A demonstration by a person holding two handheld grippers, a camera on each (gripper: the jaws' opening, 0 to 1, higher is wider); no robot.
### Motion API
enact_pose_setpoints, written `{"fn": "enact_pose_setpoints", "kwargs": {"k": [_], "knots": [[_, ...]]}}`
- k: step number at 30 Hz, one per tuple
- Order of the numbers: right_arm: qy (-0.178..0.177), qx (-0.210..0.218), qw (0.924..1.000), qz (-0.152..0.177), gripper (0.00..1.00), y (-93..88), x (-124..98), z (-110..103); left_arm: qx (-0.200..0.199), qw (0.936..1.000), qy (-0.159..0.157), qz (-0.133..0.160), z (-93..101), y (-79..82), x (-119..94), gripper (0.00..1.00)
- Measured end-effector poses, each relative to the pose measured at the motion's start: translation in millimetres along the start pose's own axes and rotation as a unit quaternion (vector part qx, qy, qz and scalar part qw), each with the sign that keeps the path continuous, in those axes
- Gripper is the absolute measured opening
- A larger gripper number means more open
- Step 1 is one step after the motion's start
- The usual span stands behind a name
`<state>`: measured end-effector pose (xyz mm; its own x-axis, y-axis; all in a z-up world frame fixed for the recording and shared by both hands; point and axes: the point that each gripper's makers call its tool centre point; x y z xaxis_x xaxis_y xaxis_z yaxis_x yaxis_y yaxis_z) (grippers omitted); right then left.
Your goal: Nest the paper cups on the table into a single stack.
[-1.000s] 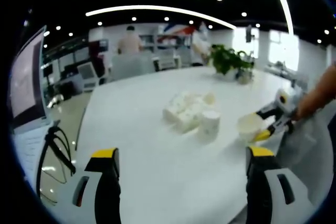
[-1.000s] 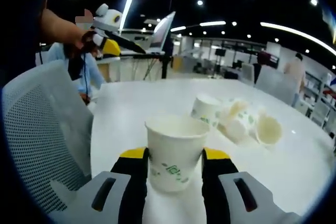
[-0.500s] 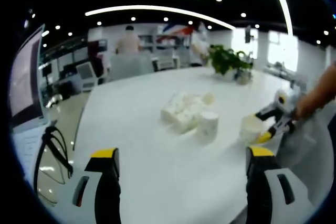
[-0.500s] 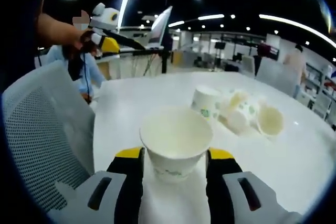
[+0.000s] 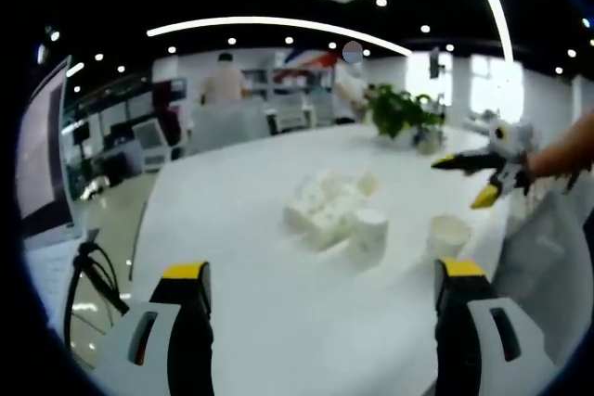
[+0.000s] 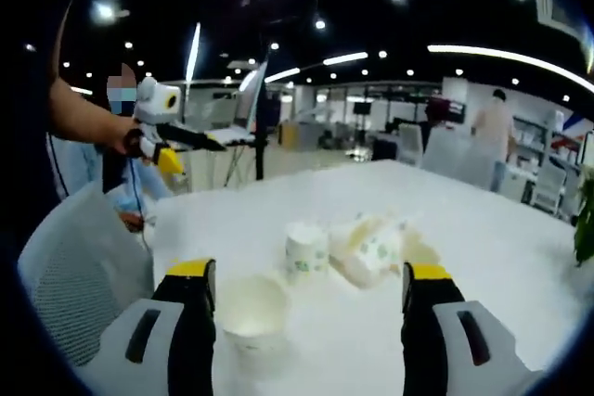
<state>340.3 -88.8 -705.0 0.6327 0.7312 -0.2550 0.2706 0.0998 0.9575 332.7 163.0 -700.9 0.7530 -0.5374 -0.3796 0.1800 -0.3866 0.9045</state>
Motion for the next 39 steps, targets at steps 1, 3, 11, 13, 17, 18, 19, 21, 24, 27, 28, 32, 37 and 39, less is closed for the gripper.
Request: {"fn": "enact_pose_setpoints", "kwargs": {"k": [1,3,11,13,17,18,19,21,24,27,28,32,37,39], "knots": [[-0.004,0.000,1.0000,0.005,0.83,4.3,-2,4,0.000,1.0000,0.000,0.001,-0.3,1.6,1,0.99],[-0.016,0.003,0.9998,0.015,0.83,12.2,-6,13,-0.002,1.0000,0.000,0.006,-0.9,5.3,4,0.99],[-0.054,0.015,0.9982,0.021,0.87,13.8,-23,41,0.002,0.9999,0.000,0.015,1.3,18.9,17,0.99],[-0.061,0.017,0.9978,0.020,0.88,10.7,-28,44,0.003,0.9999,-0.001,0.016,4.1,21.4,19,0.99],[-0.079,0.016,0.9966,0.020,0.94,6.4,-37,54,0.000,0.9998,-0.001,0.017,9.1,24.0,21,0.99],[-0.081,0.031,0.9960,0.022,0.95,6.7,-39,56,-0.001,0.9999,-0.001,0.017,10.5,24.4,21,0.99],[-0.082,0.037,0.9957,0.020,0.97,5.8,-41,58,-0.002,0.9999,-0.001,0.017,12.0,24.5,21,0.99],[-0.091,0.037,0.9950,0.018,1.00,3.8,-43,63,0.001,0.9998,0.000,0.018,14.1,23.7,22,0.99],[-0.094,0.029,0.9950,0.019,1.00,-0.4,-45,69,0.004,0.9998,0.005,0.020,13.5,22.0,24,0.99],[-0.116,0.047,0.9919,0.020,1.00,-2.4,-51,80,0.001,0.9998,0.010,0.017,12.2,22.1,22,0.99],[-0.116,0.047,0.9918,0.024,1.00,-1.1,-51,80,0.001,0.9996,0.013,0.024,10.8,25.0,21,0.99],[-0.119,0.039,0.9920,0.020,1.00,-2.4,-53,81,-0.002,0.9997,0.011,0.022,8.4,22.4,23,0.99],[-0.120,0.038,0.9919,0.019,1.00,-4.6,-56,80,0.003,0.9996,0.002,0.028,10.7,25.7,26,0.99],[-0.120,0.041,0.9917,0.019,1.00,-5.4,-57,79,0.008,0.9996,-0.002,0.026,11.5,24.4,29,0.99]]}}
Point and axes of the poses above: the point that each gripper's makers call its tool centre point, and the gripper's own axes: x roughly forward along the fingers, z roughly to its right, y roughly out of its top, and after that the axes turned 12 degrees about x, right-handed
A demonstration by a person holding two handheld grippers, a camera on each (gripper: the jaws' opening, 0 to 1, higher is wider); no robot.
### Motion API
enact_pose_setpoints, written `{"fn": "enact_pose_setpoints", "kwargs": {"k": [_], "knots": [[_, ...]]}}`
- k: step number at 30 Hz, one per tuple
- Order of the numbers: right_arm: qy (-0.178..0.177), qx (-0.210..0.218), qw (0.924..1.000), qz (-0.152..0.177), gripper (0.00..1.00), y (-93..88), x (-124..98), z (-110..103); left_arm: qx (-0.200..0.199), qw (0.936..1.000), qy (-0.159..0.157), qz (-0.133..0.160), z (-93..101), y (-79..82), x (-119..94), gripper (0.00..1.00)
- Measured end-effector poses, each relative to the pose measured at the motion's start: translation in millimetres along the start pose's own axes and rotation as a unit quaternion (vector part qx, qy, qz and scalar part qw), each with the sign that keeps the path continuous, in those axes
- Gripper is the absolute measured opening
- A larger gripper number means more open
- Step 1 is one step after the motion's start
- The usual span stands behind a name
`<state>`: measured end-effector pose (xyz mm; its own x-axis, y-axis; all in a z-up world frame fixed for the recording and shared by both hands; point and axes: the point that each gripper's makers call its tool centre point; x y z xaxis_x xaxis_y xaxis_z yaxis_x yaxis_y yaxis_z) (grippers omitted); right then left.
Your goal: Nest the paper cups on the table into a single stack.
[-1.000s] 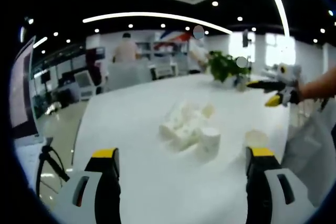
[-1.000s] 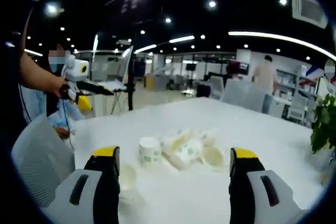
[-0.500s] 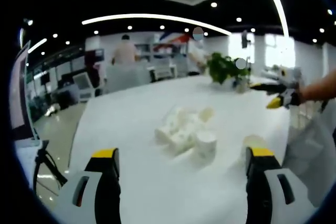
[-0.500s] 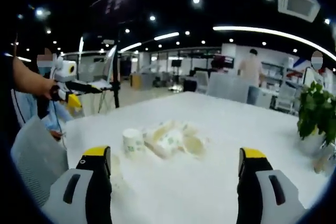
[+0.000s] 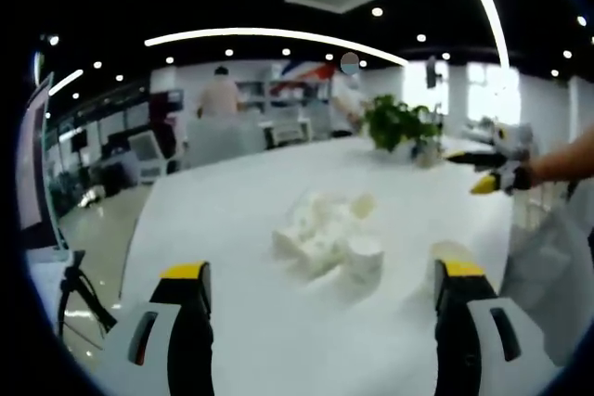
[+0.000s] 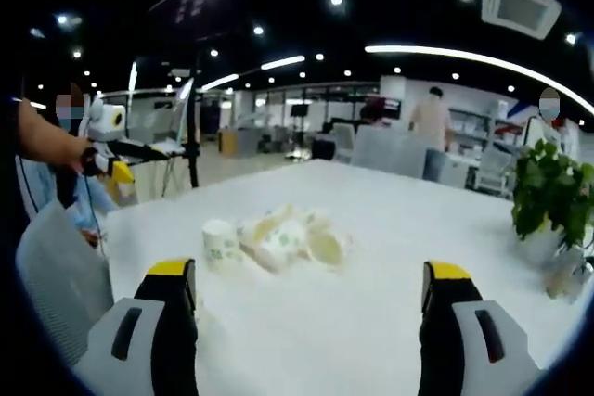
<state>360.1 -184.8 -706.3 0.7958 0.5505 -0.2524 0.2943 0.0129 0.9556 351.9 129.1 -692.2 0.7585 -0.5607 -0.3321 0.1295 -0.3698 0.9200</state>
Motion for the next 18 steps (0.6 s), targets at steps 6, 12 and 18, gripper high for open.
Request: {"fn": "enact_pose_setpoints", "kwargs": {"k": [6,12,18], "knots": [[-0.004,0.003,1.0000,-0.005,1.00,-5.0,0,4,-0.002,1.0000,-0.009,0.000,3.6,0.8,8,0.99],[-0.002,0.004,1.0000,-0.008,1.00,-5.6,2,4,0.006,0.9999,-0.015,-0.001,4.2,2.4,15,0.98],[-0.002,0.007,1.0000,-0.007,1.00,-6.3,4,6,0.006,0.9997,-0.024,-0.002,5.8,3.4,26,0.97]]}}
Point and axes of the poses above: the point that each gripper's makers call its tool centre point, and the gripper's own axes: x roughly forward along the fingers, z roughly to its right, y roughly out of its top, and after that the axes turned 12 degrees about x, right-handed
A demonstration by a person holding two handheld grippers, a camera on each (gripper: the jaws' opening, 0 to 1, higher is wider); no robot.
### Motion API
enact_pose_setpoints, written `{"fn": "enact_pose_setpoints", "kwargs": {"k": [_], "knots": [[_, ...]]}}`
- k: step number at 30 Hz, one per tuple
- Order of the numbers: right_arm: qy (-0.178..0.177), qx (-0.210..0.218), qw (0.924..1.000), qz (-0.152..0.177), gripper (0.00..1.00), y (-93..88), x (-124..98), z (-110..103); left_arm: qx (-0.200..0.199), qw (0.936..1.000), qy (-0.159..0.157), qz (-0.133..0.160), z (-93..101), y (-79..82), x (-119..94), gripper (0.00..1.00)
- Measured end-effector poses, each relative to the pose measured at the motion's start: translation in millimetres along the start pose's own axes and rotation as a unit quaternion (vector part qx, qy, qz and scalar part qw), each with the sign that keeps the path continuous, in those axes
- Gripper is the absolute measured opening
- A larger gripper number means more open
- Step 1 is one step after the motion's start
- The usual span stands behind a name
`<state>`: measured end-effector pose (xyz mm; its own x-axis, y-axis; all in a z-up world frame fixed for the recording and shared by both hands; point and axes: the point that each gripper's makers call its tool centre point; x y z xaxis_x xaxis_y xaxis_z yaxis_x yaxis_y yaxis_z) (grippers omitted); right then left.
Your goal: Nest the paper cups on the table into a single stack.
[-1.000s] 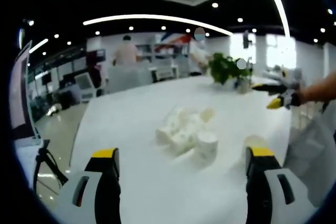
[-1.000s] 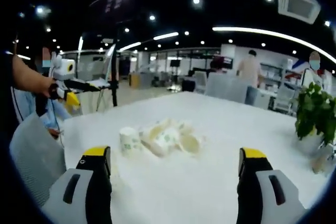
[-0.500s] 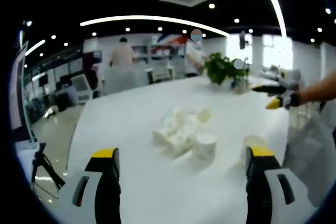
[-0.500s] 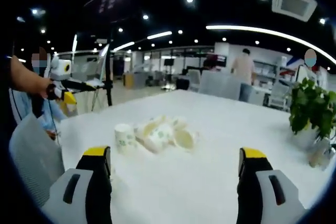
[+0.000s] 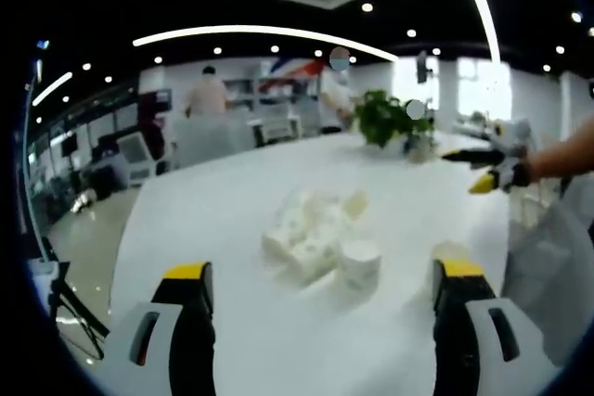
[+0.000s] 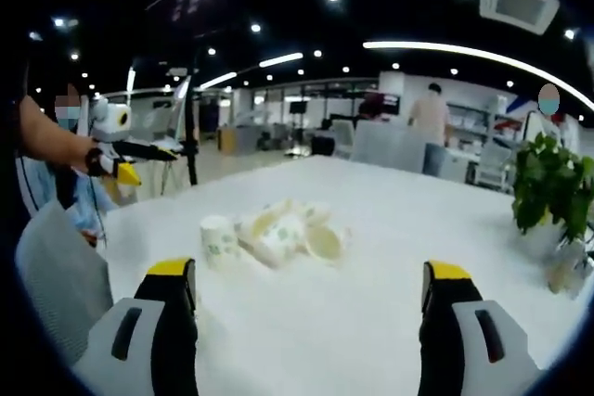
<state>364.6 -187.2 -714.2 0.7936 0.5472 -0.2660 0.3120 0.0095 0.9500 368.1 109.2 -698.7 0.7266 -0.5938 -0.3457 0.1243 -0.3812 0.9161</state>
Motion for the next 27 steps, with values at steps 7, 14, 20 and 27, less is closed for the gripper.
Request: {"fn": "enact_pose_setpoints", "kwargs": {"k": [7,14,20,27], "knots": [[-0.002,0.005,1.0000,0.001,1.00,-1.8,0,1,0.010,0.9999,-0.012,0.005,4.1,2.1,15,0.94],[-0.002,0.009,1.0000,-0.001,1.00,-4.0,1,1,0.005,0.9995,-0.030,-0.003,9.9,-4.5,38,0.93],[0.000,0.007,1.0000,-0.006,1.00,-8.2,0,-1,0.023,0.9994,-0.027,-0.001,10.7,-5.1,57,0.89],[0.000,0.010,0.9999,-0.007,1.00,-11.8,-1,-2,0.014,0.9995,-0.028,0.003,7.9,-5.0,73,0.85]]}}
Point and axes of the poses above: the point that each gripper's makers call its tool centre point, and the gripper's own axes: x roughly forward along the fingers, z roughly to its right, y roughly out of its top, and after that the axes turned 12 degrees about x, right-handed
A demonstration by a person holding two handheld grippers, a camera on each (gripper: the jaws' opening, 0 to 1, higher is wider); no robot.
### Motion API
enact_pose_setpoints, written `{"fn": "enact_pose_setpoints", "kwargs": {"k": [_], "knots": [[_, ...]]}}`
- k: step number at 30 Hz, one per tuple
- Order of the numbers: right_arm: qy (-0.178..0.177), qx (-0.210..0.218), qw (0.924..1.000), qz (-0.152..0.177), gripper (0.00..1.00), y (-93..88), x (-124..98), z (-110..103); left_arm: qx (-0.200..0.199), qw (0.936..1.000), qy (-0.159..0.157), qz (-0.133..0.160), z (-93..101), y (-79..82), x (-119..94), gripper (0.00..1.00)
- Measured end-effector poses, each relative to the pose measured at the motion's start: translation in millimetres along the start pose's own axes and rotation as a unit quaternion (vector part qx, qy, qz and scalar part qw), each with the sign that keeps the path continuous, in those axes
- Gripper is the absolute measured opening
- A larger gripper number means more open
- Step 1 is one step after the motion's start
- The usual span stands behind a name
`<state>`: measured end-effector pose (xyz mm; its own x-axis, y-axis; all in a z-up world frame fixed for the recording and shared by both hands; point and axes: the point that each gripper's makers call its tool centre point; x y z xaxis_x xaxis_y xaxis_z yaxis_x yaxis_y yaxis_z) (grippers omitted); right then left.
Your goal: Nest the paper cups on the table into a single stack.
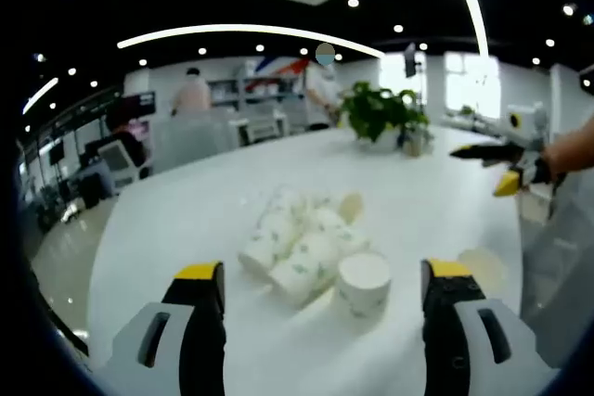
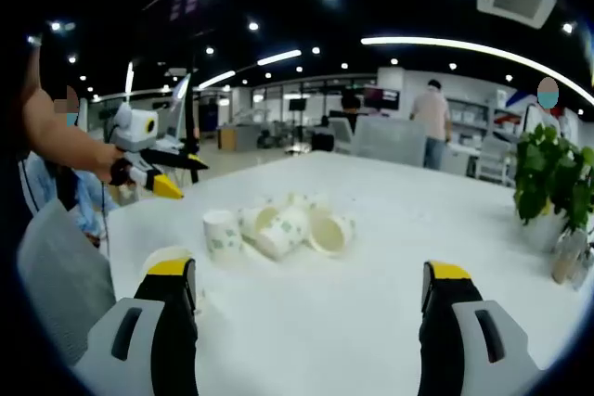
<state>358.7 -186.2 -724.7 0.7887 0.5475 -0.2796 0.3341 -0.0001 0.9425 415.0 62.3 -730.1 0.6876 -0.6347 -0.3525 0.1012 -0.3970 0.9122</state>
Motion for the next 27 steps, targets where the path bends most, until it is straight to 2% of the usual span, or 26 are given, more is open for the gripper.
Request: {"fn": "enact_pose_setpoints", "kwargs": {"k": [7,27], "knots": [[-0.006,0.011,0.9999,0.001,1.00,-2.4,-3,2,0.002,0.9999,-0.005,0.010,0.4,-0.6,13,0.80],[-0.014,0.020,0.9997,-0.008,1.00,-8.7,-7,3,0.010,0.9998,-0.013,-0.005,7.5,-19.8,46,0.70]]}}
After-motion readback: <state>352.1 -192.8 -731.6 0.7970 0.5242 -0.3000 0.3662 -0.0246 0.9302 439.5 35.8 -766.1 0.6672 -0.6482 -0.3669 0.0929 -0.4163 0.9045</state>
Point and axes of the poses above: the point that each gripper's makers call its tool centre point, and the gripper's own axes: x roughly forward along the fingers, z roughly to its right, y roughly out of its top, and after that the axes turned 12 degrees about x, right-handed
